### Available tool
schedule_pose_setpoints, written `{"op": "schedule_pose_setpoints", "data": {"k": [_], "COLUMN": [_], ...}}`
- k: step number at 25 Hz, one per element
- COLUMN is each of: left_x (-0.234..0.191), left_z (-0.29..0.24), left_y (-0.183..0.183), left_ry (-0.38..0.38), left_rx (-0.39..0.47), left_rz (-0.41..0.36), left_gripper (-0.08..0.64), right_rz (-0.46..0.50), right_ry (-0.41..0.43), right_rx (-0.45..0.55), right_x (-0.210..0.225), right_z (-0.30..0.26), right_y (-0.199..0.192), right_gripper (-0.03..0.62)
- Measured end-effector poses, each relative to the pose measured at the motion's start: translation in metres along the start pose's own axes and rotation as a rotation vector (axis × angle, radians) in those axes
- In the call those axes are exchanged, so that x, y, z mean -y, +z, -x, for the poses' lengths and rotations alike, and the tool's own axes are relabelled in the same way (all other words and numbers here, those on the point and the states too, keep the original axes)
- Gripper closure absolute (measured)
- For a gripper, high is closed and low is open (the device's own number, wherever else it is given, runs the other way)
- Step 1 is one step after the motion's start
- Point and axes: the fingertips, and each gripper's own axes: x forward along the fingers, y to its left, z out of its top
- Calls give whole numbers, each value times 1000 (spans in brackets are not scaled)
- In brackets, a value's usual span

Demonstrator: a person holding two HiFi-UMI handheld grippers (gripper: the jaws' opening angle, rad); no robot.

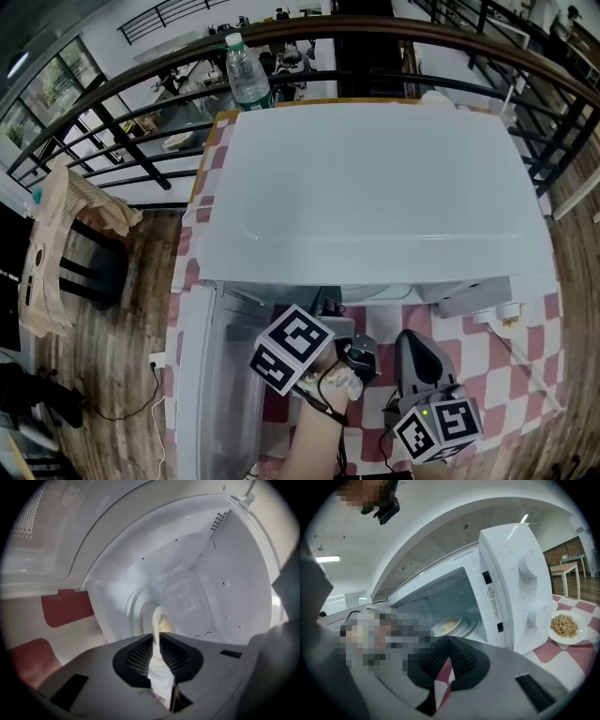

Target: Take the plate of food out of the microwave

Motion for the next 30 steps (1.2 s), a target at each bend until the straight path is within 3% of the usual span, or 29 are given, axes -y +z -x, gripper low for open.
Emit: {"op": "schedule_pose_setpoints", "data": {"k": [1,11,25,30], "left_x": [-1,-4,-19,-17], "left_z": [0,9,46,50], "left_y": [0,-6,-27,-26], "left_ry": [-1,-46,-38,-90], "left_rx": [-2,-23,-22,3], "left_rz": [-2,-18,-16,45], "left_gripper": [525,529,541,520], "right_rz": [0,4,-108,-108], "right_ry": [0,37,114,105], "right_rx": [-1,9,-61,-67], "right_x": [0,-4,-15,-14], "right_z": [0,-11,-28,-27], "right_y": [0,7,-5,-7], "right_gripper": [591,591,591,591]}}
